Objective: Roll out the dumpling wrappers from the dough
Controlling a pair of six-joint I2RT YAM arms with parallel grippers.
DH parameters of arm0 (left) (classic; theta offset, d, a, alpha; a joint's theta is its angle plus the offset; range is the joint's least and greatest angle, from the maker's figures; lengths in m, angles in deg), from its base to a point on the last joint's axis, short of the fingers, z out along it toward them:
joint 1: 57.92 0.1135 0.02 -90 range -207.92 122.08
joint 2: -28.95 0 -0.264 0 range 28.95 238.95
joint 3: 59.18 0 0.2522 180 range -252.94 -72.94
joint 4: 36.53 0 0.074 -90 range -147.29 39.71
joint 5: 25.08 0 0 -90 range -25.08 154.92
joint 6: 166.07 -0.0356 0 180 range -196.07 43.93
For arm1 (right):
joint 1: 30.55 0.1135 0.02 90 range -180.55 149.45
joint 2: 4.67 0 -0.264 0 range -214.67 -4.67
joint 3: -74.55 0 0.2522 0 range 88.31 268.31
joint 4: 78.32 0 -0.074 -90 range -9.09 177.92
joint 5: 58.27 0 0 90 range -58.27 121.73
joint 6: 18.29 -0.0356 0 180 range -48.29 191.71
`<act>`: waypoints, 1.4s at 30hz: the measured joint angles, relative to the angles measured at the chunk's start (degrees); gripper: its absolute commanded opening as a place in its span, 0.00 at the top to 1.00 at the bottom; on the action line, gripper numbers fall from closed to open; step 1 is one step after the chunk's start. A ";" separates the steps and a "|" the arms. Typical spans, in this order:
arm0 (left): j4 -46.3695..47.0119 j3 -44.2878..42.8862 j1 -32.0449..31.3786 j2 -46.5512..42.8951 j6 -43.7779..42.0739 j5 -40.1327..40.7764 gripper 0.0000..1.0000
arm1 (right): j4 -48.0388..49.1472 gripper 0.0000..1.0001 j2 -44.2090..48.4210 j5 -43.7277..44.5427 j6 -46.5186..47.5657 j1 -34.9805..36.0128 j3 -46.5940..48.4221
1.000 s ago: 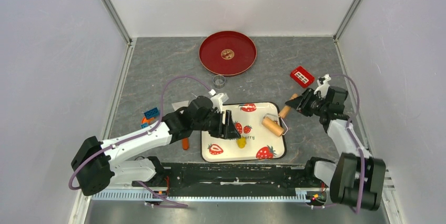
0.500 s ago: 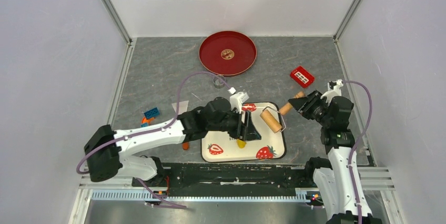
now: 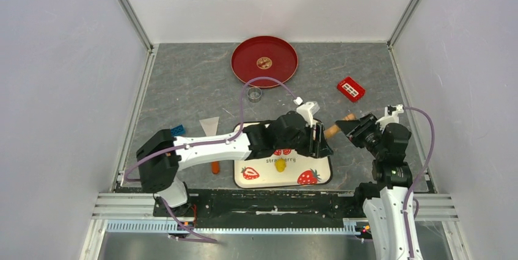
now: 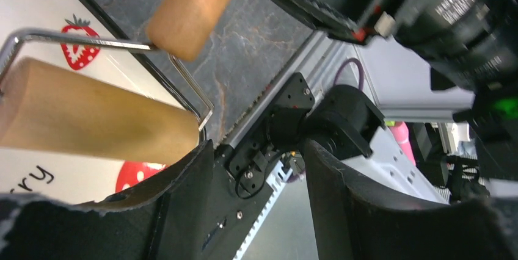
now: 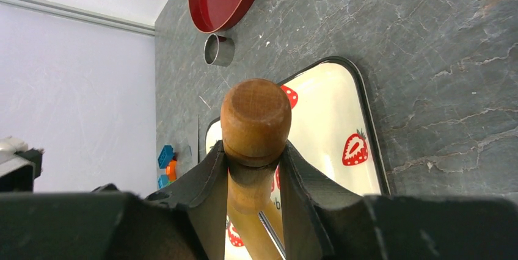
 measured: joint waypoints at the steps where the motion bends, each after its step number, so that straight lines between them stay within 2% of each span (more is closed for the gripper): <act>1: -0.79 -1.25 -0.04 1.14 0.17 0.83 0.39 | -0.44 1.00 0.57 0.22 -0.20 0.00 0.00; 11: -7.32 -10.62 -0.13 11.80 0.96 4.22 0.49 | -3.17 1.00 4.42 2.43 -3.06 0.02 0.00; 14: -8.39 -11.13 -0.13 12.50 1.25 5.77 0.59 | -3.39 1.00 4.50 2.67 -3.48 0.02 0.00; 16: -9.03 -11.45 -0.13 12.76 1.36 6.91 0.72 | -3.37 1.00 4.50 2.71 -3.85 0.02 0.00; 20: -11.28 -12.48 -0.15 13.68 1.73 8.74 0.92 | -3.28 1.00 4.48 2.89 -4.31 0.00 -0.04; 22: -11.85 -12.70 -0.15 13.97 1.79 9.46 0.98 | -3.28 1.00 4.48 2.86 -4.50 0.00 -0.22; 26: -12.57 -13.14 -0.15 14.34 1.86 10.40 0.98 | -3.21 1.00 4.07 2.82 -4.57 0.00 -0.44; 28: -13.42 -13.49 -0.15 14.34 1.84 10.95 0.86 | -3.15 1.00 3.93 2.56 -4.68 0.00 -0.52; 31: -14.16 -13.88 -0.15 14.34 1.84 11.50 0.62 | -2.78 1.00 3.91 2.10 -4.83 0.00 -0.52; 33: -14.10 -14.08 -0.15 14.34 1.77 11.58 0.56 | -2.86 1.00 3.91 1.62 -5.05 0.00 -0.59; 40: -14.58 -16.59 -0.15 16.24 1.70 12.26 0.57 | -2.45 1.00 4.55 0.90 -6.05 0.13 -0.76; 42: -14.73 -17.35 -0.15 17.44 1.73 12.96 0.65 | -2.54 1.00 4.55 0.85 -6.03 0.11 -0.92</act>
